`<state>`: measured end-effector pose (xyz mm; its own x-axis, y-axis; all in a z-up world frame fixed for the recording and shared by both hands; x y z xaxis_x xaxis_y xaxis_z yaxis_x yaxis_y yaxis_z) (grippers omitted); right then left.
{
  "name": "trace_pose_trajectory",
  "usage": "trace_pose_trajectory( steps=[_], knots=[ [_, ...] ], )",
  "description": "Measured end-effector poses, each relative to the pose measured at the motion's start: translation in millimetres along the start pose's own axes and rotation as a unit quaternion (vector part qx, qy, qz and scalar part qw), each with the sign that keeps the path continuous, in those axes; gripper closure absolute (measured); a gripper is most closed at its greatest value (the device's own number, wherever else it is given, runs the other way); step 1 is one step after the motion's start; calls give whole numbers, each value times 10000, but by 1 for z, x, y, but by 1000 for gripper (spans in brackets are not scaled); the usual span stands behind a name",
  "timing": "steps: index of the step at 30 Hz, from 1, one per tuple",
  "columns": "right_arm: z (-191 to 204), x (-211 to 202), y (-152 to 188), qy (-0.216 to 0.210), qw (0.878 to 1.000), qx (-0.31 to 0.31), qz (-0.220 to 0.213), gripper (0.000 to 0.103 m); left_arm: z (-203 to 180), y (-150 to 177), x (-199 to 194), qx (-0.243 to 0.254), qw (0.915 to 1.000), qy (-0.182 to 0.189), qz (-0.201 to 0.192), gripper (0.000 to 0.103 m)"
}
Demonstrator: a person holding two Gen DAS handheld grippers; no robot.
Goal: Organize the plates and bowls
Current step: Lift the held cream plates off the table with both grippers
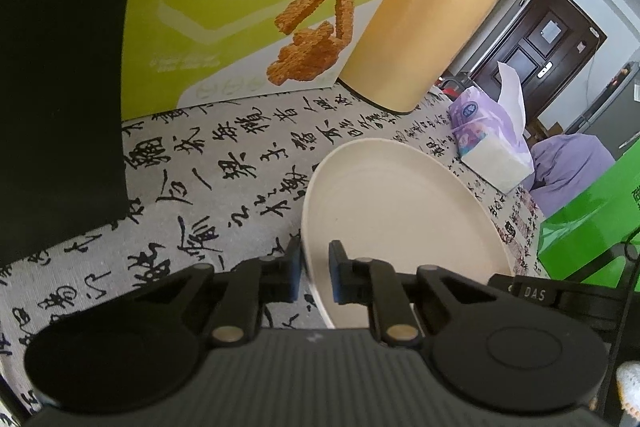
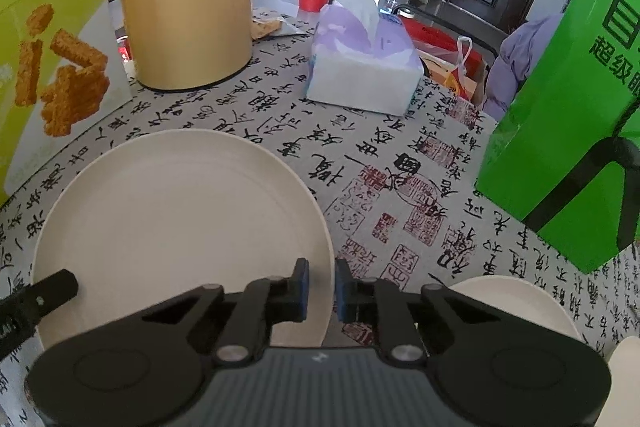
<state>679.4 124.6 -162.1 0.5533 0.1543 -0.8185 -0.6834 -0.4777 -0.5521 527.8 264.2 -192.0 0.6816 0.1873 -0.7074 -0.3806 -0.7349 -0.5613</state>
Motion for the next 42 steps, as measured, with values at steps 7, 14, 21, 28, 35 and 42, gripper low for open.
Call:
trace_pose_trajectory(
  steps=[7, 14, 21, 28, 35, 42],
  knots=[
    [-2, -13, -1, -23, 9999, -11, -165, 92, -2, 0, 1, 138, 9999, -32, -17, 88],
    [15, -28, -2, -269, 9987, -214, -376, 98, -9, 4, 4, 79, 9991, 345, 218, 88],
    [21, -31, -6, -239, 9985, -180, -463, 98, -5, 3, 3, -52, 9991, 345, 247, 90],
    [-16, -24, -12, 64, 9985, 321, -437, 55, -2, 2, 2, -56, 9994, 262, 198, 89],
    [-31, 9, -11, -260, 9974, 673, 23, 58, 1, -3, 2, 46, 10000, 77, 41, 89],
    [-24, 19, -9, -678, 9953, 681, 103, 82, 0, -2, 4, 174, 9998, 49, -14, 92]
  ],
)
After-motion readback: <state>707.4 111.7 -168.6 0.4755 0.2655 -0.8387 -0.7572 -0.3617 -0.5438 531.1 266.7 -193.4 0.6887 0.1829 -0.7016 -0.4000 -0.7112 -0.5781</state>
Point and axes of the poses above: each gripper's, at about its wrist camera, not at the fingertips, and x roughly the way its jaws point, z to its left, y to its underside, the point moved 7 cm from there along x, roughly the way its jaws point, and after that the axes turned 2 degrees about -x, right-handed, at the moved point
